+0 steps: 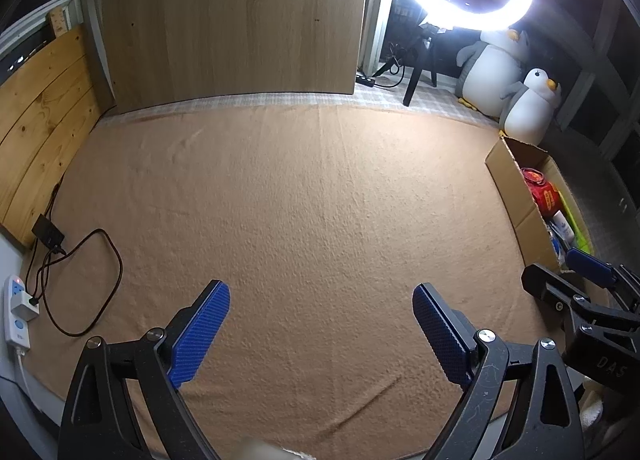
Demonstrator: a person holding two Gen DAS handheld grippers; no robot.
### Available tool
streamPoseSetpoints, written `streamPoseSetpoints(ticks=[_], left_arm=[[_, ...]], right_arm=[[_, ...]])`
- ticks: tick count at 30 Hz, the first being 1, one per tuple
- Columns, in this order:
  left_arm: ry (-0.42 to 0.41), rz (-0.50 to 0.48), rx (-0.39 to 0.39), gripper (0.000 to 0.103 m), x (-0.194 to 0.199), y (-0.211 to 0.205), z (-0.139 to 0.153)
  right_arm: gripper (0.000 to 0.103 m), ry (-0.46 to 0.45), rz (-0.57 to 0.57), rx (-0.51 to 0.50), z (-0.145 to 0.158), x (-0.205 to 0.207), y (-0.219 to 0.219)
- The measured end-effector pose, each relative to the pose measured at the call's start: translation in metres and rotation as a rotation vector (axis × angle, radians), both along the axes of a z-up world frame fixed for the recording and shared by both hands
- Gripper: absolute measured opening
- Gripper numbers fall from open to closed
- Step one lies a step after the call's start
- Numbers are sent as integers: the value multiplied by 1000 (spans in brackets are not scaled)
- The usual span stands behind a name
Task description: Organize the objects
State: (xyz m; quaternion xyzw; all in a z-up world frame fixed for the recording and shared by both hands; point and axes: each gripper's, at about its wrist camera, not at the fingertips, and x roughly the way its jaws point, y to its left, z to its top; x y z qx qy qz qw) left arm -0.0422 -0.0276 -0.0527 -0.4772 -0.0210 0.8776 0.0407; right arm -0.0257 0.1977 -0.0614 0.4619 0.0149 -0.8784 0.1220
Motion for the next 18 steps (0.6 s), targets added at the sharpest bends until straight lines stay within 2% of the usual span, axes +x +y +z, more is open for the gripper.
streamPoseSetpoints(ticks=[18], left_arm=[[-14, 7, -5, 96, 1, -5, -5]], right_arm=[[80, -19, -5, -2, -5, 1, -3]])
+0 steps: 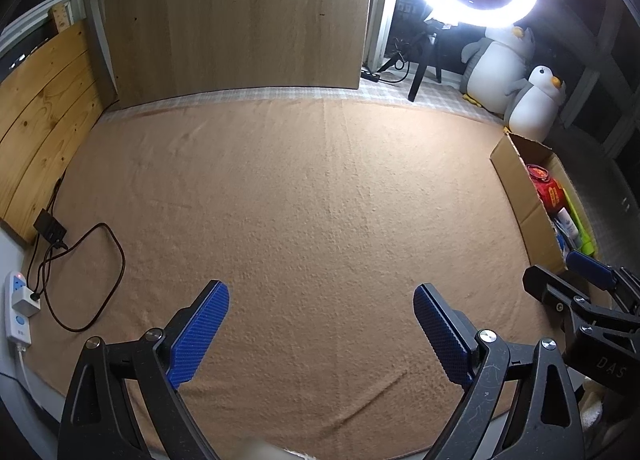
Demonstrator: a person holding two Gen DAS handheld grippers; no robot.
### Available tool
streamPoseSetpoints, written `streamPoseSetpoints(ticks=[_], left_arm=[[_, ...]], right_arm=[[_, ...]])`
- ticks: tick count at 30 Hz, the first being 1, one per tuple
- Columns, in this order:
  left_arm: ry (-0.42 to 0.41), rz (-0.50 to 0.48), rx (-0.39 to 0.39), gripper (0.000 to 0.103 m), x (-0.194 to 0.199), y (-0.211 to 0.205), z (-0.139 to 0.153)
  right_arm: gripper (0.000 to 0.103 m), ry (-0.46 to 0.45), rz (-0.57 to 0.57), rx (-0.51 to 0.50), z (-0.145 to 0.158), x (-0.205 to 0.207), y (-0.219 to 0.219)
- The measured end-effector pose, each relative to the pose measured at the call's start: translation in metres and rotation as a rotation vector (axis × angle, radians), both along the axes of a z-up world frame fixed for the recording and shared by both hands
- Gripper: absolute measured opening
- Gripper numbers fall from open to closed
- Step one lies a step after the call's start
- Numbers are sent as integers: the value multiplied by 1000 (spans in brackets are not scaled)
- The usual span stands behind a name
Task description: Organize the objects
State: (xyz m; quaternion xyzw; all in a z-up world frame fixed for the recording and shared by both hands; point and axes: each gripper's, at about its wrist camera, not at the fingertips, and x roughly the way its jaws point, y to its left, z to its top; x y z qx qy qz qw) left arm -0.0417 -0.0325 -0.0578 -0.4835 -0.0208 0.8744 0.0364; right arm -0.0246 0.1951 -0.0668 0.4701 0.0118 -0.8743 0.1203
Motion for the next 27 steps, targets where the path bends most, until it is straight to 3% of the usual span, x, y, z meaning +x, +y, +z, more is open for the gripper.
streamPoseSetpoints(ticks=[27], left_arm=[[-4, 2, -1, 96, -1, 2, -1]], right_arm=[[80, -8, -6, -1, -3, -5, 2]])
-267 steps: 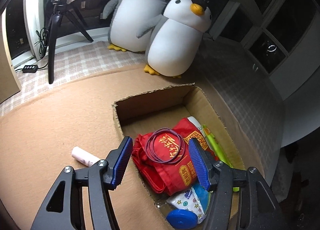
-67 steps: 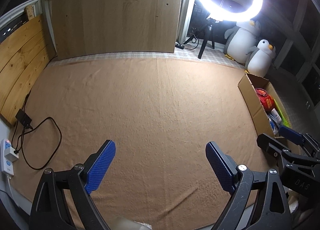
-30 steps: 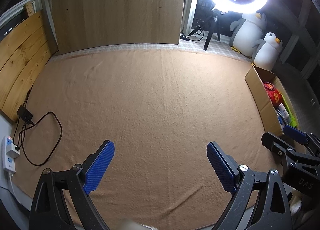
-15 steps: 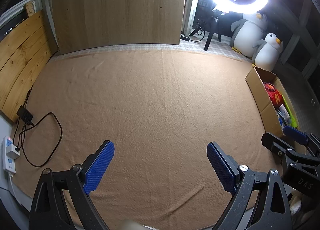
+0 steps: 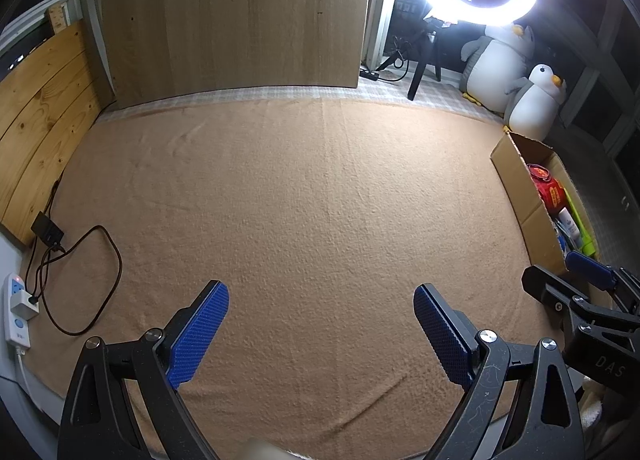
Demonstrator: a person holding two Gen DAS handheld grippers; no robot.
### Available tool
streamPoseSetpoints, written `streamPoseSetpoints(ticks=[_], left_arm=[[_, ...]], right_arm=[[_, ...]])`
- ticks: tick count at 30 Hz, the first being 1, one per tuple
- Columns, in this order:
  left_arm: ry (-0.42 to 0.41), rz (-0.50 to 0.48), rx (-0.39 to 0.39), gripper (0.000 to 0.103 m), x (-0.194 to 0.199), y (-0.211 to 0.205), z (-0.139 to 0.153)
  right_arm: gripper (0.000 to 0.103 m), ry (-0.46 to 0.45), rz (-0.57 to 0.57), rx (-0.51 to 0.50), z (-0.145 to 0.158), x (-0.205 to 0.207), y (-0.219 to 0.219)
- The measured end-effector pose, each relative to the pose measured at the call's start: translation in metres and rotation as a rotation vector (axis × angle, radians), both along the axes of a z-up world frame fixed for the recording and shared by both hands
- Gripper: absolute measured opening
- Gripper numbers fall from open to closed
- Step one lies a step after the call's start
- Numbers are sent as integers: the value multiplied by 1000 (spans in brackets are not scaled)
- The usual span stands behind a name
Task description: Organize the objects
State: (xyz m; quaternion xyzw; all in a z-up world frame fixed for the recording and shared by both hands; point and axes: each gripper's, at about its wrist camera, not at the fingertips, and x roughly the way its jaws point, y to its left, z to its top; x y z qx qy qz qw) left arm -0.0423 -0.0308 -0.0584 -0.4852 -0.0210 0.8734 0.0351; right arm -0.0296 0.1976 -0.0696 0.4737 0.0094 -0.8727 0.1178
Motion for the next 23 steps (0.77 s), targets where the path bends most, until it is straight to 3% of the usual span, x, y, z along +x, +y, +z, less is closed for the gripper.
streamPoseSetpoints(ticks=[23], left_arm=[[-16, -2, -12, 98, -13, -2, -13]], right_arm=[[80, -22, -3, 1, -11, -3, 0]])
